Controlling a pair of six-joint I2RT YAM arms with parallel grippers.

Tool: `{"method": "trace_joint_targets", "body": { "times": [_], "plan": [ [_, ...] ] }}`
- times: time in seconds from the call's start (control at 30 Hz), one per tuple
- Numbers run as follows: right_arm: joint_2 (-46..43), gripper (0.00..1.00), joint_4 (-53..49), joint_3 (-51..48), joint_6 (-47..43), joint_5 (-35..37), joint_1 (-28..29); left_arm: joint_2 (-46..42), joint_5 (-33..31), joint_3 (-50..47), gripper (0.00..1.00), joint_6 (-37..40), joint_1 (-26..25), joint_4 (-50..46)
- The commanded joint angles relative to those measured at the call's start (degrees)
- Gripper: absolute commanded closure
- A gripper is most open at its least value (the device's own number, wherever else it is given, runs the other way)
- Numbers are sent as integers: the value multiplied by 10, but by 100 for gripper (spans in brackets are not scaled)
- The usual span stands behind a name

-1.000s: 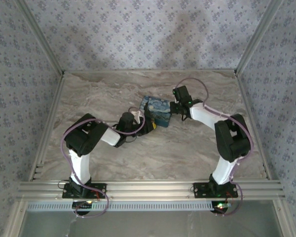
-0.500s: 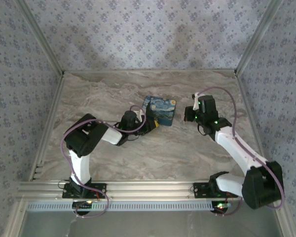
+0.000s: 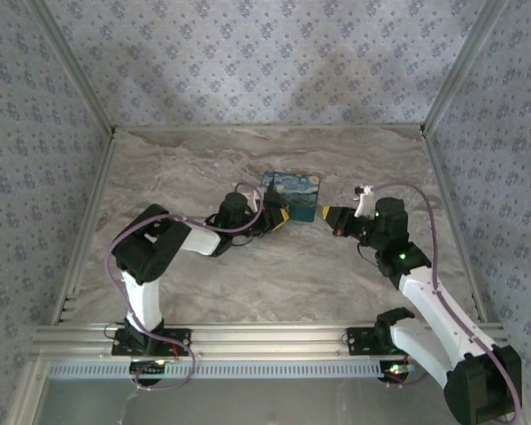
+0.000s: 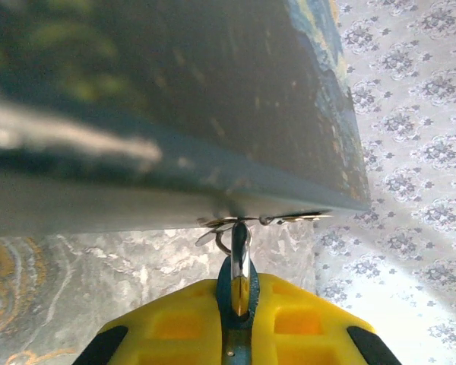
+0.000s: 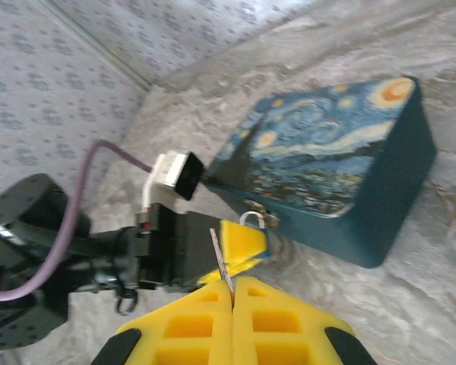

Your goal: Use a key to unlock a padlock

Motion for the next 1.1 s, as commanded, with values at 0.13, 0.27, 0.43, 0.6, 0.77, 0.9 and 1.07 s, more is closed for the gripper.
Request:
{"method": "trace_joint_targets", "body": {
  "times": [0.13, 0.27, 0.43, 0.6, 0.77, 0.9, 1.07],
  "plan": [
    [-56, 100, 63, 4, 35, -72, -3, -32, 7, 16, 90, -9, -5, 21],
    [-69, 100, 108, -9, 81, -86, -4, -29, 7, 17, 90, -17, -5, 35],
    [-88, 100, 150, -30, 111, -83, 3, -28, 8, 19, 90, -17, -5, 34],
    [-90, 100, 192, -66, 154, -71, 12, -28, 8, 19, 90, -22, -5, 42],
    [-90, 100, 258, -118, 213, -20, 36, -31, 8, 19, 90, -23, -5, 42],
    [-91, 100, 295, -164, 258, 49, 65, -31, 10, 19, 90, -23, -5, 43],
    [-92, 100, 301, -196, 281, 94, 91, -31, 10, 16, 90, -26, -5, 47]
  ]
}}
